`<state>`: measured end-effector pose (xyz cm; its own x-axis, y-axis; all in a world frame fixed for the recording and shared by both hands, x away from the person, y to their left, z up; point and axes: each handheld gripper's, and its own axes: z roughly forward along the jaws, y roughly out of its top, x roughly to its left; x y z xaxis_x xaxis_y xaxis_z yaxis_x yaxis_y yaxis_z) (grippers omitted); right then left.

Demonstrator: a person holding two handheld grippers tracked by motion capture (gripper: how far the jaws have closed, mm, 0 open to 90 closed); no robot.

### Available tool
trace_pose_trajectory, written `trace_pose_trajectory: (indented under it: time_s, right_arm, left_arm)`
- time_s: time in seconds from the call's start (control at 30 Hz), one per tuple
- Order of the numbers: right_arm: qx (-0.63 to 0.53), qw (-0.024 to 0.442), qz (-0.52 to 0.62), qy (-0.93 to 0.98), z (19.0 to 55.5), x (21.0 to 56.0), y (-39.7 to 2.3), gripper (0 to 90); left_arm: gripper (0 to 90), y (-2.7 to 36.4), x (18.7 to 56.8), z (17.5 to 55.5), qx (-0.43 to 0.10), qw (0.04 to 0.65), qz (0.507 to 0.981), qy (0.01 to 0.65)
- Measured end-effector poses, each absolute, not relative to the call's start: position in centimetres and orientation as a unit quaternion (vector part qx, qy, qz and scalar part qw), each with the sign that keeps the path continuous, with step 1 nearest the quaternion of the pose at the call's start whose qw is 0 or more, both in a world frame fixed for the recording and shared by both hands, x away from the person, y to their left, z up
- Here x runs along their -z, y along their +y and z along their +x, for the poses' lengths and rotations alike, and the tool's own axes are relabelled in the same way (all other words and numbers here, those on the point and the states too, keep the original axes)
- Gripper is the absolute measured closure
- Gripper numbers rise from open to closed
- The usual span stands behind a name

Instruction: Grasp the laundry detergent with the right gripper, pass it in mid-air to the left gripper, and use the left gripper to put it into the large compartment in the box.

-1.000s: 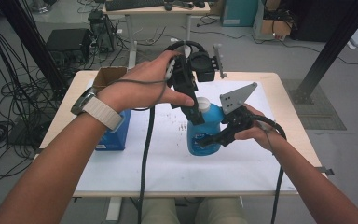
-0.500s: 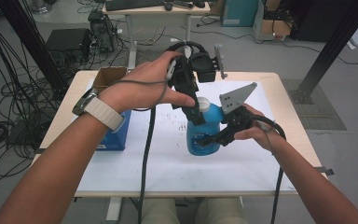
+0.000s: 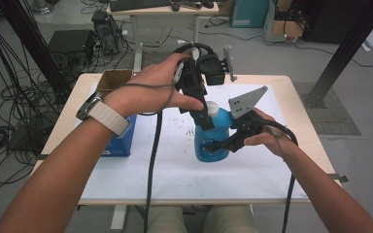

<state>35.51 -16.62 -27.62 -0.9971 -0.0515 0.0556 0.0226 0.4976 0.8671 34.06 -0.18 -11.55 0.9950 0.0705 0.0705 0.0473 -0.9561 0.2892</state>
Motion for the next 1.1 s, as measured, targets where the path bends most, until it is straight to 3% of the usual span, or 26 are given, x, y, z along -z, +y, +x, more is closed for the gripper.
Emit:
trace_pose_trajectory:
  time_s: [1.1]
  right_arm:
    - [0.499, 0.036, 0.007, -0.866, 35.64, 27.66, -16.40, 42.6]
  left_arm:
    - [6.6, -0.07, 11.50, 33.89, -0.043, 0.148, 0.988, 0.031]
